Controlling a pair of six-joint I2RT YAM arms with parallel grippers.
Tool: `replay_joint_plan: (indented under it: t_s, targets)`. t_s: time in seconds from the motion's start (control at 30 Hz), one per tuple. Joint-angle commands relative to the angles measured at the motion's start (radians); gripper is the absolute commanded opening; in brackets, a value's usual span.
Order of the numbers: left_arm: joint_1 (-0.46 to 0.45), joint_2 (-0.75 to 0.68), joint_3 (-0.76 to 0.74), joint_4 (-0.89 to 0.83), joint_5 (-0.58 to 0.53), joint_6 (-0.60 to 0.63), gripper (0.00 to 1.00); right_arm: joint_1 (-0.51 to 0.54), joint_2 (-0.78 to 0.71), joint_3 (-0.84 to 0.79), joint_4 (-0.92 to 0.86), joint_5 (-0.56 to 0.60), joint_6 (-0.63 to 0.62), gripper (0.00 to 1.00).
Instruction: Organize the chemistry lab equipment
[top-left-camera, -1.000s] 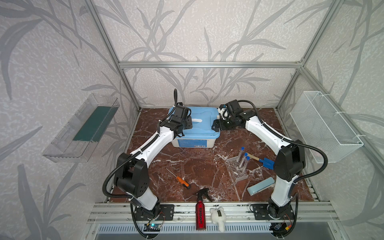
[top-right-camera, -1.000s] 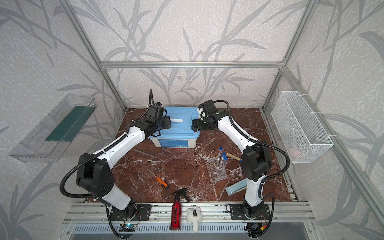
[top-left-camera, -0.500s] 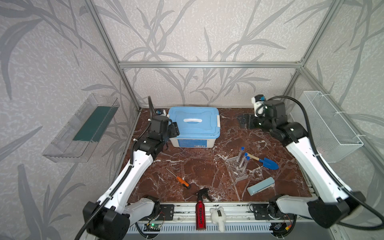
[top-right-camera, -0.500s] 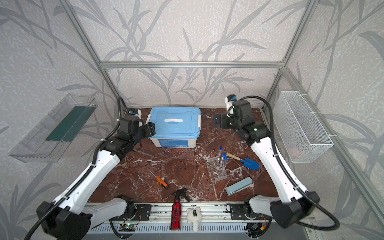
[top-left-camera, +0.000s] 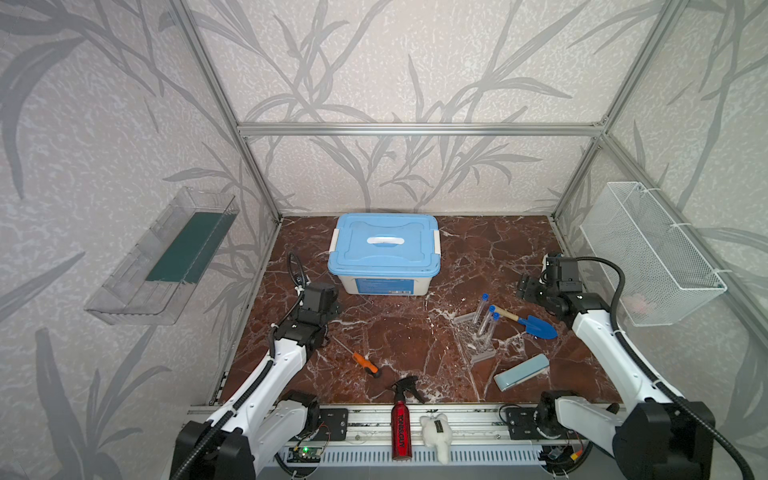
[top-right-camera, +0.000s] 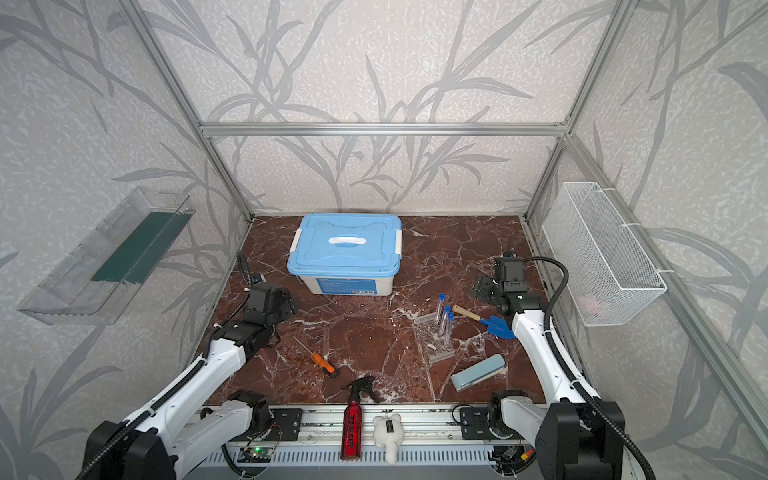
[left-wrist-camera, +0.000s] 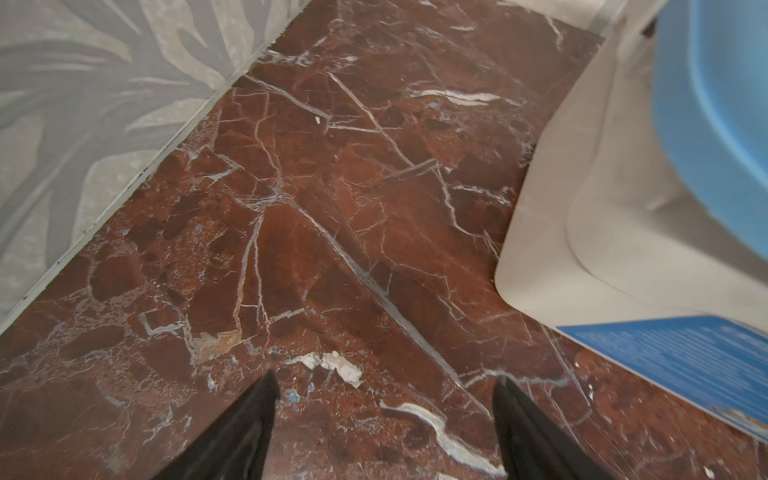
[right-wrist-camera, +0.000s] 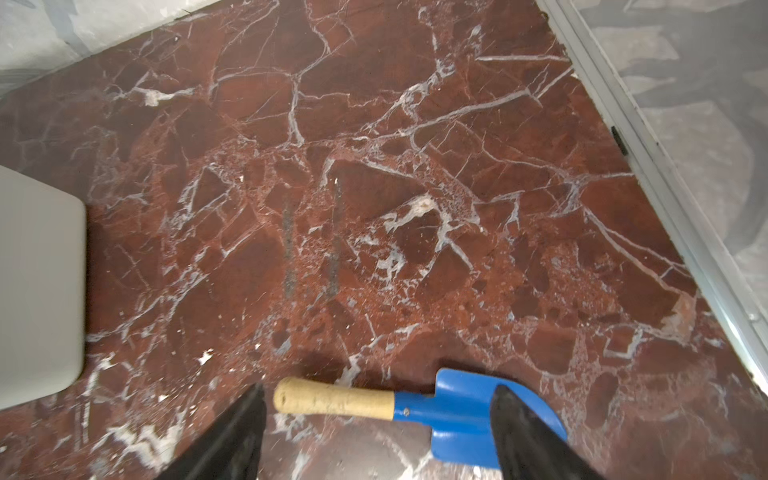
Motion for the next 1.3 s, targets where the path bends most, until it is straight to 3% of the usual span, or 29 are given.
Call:
replay_joint_plan:
  t_s: [0.0, 0.03, 0.13, 0.23, 0.33, 0.47, 0.67, 0.7, 0.8, 1.0, 1.1, 1.13, 1.2, 1.27]
  targets:
    - [0.007, 0.029, 0.028, 0.2, -0.12, 0.082, 0.89, -0.009, 0.016, -0.086, 0.245, 0.025, -0.071, 0.93]
    - [0.007, 0.067, 0.04, 0.227, -0.146, 0.158, 0.99, -0.009, 0.019, -0.121, 0.309, 0.035, -0.097, 0.94]
    - [0.011, 0.173, 0.034, 0.368, -0.246, 0.269, 0.99, -0.009, 0.017, -0.233, 0.505, 0.046, -0.204, 0.95]
    - [0.025, 0.257, 0.002, 0.544, -0.278, 0.376, 0.99, -0.01, 0.032, -0.293, 0.634, 0.058, -0.247, 0.96]
    - [0.078, 0.361, -0.011, 0.66, -0.215, 0.404, 0.99, -0.011, 0.071, -0.306, 0.693, 0.011, -0.27, 0.97]
    - [0.157, 0.482, -0.042, 0.878, -0.064, 0.441, 0.99, -0.01, 0.155, -0.355, 0.914, -0.014, -0.284, 0.97]
    - [0.228, 0.55, -0.062, 0.995, 0.17, 0.456, 0.99, -0.009, 0.243, -0.355, 1.054, -0.053, -0.288, 0.98]
    - [0.238, 0.534, -0.058, 0.953, 0.204, 0.447, 0.99, -0.01, 0.259, -0.36, 1.085, -0.061, -0.282, 0.98]
    - [0.242, 0.548, -0.073, 1.005, 0.27, 0.473, 0.99, -0.009, 0.318, -0.367, 1.178, -0.111, -0.3, 0.99]
    - [0.251, 0.559, -0.116, 1.097, 0.354, 0.491, 0.99, -0.002, 0.351, -0.362, 1.2, -0.184, -0.341, 1.0]
    - [0.263, 0.593, -0.163, 1.218, 0.425, 0.502, 0.99, 0.006, 0.446, -0.41, 1.404, -0.176, -0.341, 0.99]
    - [0.266, 0.586, -0.16, 1.191, 0.436, 0.502, 0.99, 0.007, 0.458, -0.414, 1.42, -0.179, -0.341, 0.99]
    - [0.267, 0.58, -0.159, 1.189, 0.458, 0.508, 1.0, 0.012, 0.405, -0.373, 1.25, -0.17, -0.352, 0.99]
    - [0.272, 0.587, -0.173, 1.224, 0.51, 0.52, 0.99, 0.027, 0.416, -0.374, 1.28, -0.143, -0.358, 0.99]
